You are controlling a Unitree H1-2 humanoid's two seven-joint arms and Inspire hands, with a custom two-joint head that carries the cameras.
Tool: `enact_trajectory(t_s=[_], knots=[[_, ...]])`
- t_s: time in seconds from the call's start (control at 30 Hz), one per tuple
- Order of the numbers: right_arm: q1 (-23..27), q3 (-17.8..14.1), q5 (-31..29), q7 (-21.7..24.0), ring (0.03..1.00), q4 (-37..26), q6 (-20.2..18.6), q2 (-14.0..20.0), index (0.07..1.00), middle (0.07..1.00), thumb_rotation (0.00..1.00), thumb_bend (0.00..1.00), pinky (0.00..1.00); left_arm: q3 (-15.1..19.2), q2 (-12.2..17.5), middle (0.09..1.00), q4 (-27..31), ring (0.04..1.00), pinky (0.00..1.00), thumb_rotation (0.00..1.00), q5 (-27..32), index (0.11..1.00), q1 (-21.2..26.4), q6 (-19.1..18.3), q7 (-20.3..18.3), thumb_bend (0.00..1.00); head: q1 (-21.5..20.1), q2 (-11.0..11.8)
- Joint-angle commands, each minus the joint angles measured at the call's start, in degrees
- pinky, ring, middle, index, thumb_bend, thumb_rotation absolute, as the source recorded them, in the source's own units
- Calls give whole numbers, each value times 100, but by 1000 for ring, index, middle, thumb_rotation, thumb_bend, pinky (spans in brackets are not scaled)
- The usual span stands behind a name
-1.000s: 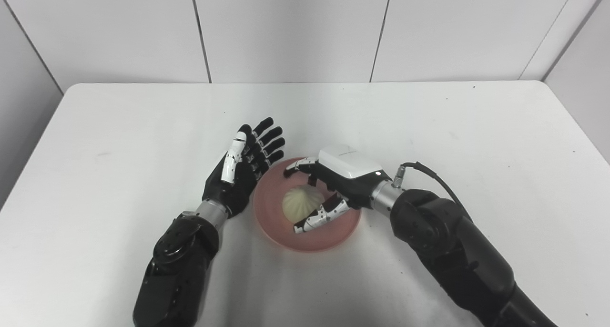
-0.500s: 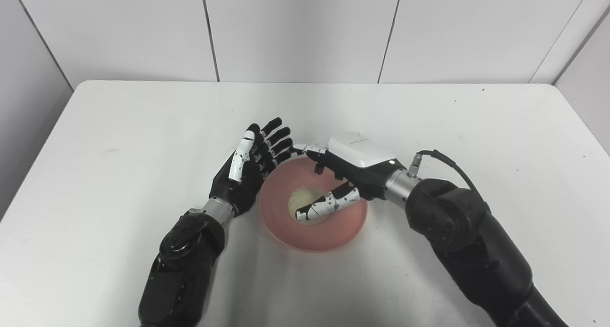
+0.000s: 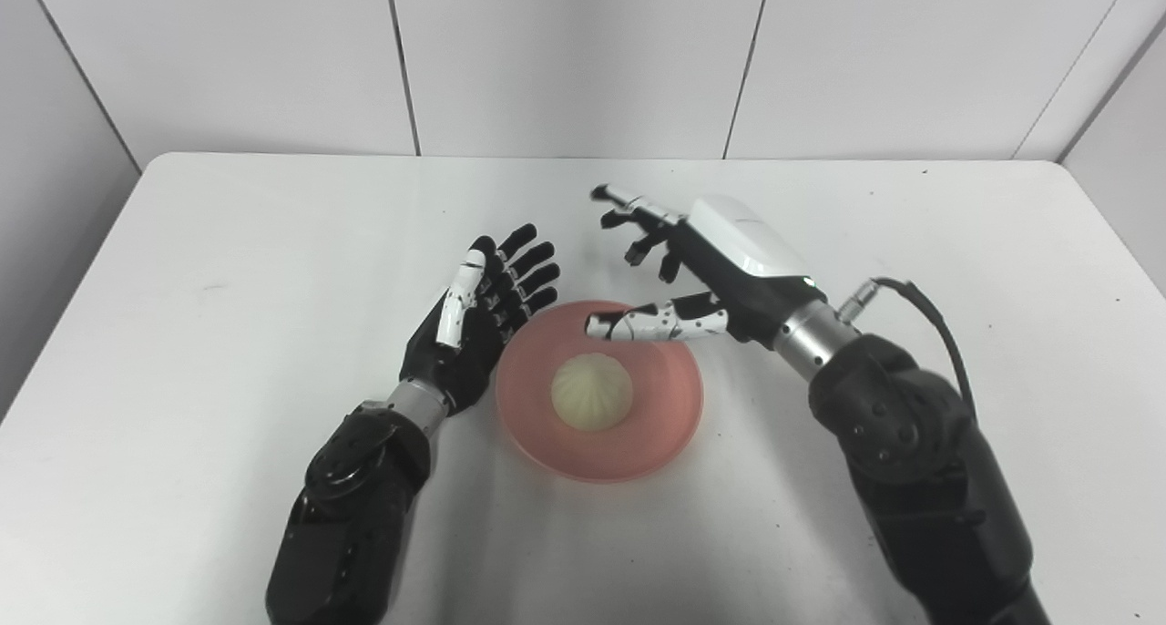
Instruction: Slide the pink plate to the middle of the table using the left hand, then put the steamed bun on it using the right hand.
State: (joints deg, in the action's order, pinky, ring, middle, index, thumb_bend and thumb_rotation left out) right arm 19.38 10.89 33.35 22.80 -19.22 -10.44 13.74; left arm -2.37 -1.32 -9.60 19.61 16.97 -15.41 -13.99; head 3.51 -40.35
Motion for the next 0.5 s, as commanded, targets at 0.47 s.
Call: enact_trajectory(t_s=[0.47], knots=[[-786, -543, -1167, -2751, 1000, 2458, 2877, -848, 1000, 1000, 1000, 762, 996, 79, 33, 963, 229, 952, 970, 1000, -1032, 961, -1019, 1065, 586, 423, -5, 441]])
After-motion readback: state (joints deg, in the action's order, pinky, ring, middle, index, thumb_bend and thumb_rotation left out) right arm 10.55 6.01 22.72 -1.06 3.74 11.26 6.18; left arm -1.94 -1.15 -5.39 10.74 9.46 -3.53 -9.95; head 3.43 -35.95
